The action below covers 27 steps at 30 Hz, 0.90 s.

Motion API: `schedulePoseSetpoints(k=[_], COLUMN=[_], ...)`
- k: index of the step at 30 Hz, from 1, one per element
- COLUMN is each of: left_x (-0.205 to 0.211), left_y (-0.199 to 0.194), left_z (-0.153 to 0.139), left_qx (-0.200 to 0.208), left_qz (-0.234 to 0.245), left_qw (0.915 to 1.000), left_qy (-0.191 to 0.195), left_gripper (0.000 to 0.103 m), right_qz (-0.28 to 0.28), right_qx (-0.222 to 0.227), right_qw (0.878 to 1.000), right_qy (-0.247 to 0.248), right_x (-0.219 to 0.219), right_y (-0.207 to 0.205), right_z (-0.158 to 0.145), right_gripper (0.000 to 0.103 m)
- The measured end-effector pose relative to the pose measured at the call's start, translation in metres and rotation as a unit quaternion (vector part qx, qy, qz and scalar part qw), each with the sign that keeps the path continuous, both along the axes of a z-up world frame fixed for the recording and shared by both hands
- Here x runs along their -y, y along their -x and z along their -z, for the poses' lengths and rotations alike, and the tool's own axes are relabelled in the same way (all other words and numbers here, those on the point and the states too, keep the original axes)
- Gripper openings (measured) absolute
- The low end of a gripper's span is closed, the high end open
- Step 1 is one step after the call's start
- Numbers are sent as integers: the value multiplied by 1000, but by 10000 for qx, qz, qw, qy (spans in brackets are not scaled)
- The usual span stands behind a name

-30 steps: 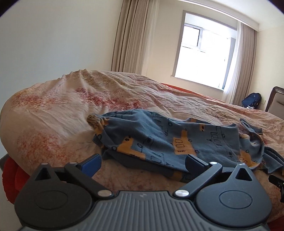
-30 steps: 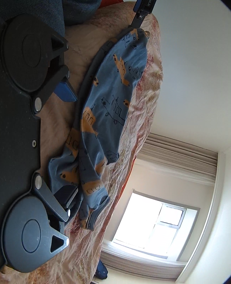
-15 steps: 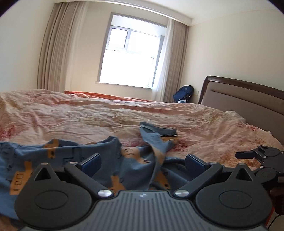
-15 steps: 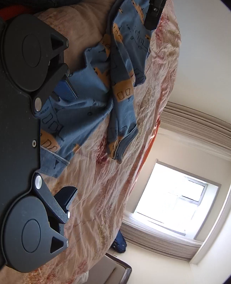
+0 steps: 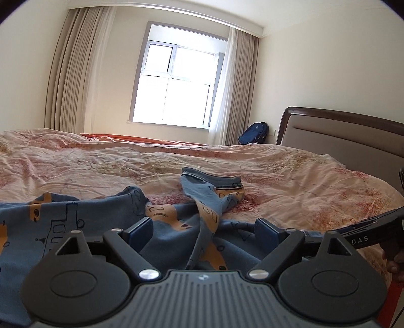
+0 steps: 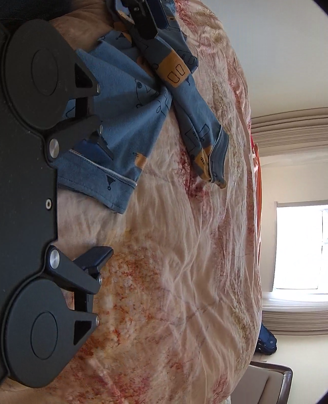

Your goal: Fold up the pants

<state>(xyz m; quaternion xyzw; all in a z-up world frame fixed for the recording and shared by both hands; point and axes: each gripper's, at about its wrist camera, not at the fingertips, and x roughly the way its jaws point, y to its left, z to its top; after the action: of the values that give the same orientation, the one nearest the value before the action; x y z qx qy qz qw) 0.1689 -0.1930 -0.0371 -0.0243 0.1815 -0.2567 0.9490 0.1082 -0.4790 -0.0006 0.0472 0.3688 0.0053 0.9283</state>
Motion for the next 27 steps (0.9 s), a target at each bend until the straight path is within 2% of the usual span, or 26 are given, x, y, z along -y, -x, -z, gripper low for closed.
schedulePoseSetpoints(k=[1,3,4,5,6,7,9,10,13,16,22,23,24,25,26,27], left_x=[0,1,1,0,-1,-1,-4,-7,-10,-13,-13,-13,-14,-15,-16,-18], left_y=[-1,-3,-3,-4,-6,-8,-12,-14,-14,-11,-7,-8,-8,-8,-8,-9], left_z=[0,1,2,2,3,4,6,6,6,5,3,3,3,3,2,2], left_qx=[-36,-112,-162,-199,-250,-318,-460,-509,-507,-427,-301,-307,-335,-374,-398,-402], left_qz=[55,137,154,131,38,-60,-180,-188,-168,-66,28,44,34,34,43,24], left_qw=[10000,9998,9997,9997,9997,9995,9988,9985,9985,9988,9991,9990,9989,9986,9984,9982], left_qy=[4,-10,-3,5,-6,-32,1,52,128,219,291,308,327,361,408,438], left_gripper=[77,64,53,45,25,12,9,2,1,0,0,1,3,11,16,24], right_qz=[-6,-80,-82,-70,-166,-236,-320,-406,-682,-781,-883,-857,-823,-748,-647,-535], right_qx=[16,21,8,-13,-35,-54,-129,-110,178,222,-68,-106,-127,-104,-103,-127], right_qw=[10000,9998,9998,10000,9998,9995,9960,9908,9652,9557,9458,9460,9469,9490,9515,9549], right_qy=[-7,-158,-161,-56,39,183,828,1284,2518,2830,3125,3125,3107,3060,3007,2919], right_x=[-2,-4,-6,-10,-14,-18,-30,-38,-56,-54,-52,-52,-52,-51,-49,-48], right_y=[0,-2,-3,-5,-7,-10,-16,-20,-32,-55,-87,-89,-90,-90,-89,-89], right_z=[0,-2,-3,-5,-7,-9,-13,-15,-21,-20,7,9,11,10,8,4], right_gripper=[62,35,34,27,18,17,15,14,13,13,18,23,31,37,54,64])
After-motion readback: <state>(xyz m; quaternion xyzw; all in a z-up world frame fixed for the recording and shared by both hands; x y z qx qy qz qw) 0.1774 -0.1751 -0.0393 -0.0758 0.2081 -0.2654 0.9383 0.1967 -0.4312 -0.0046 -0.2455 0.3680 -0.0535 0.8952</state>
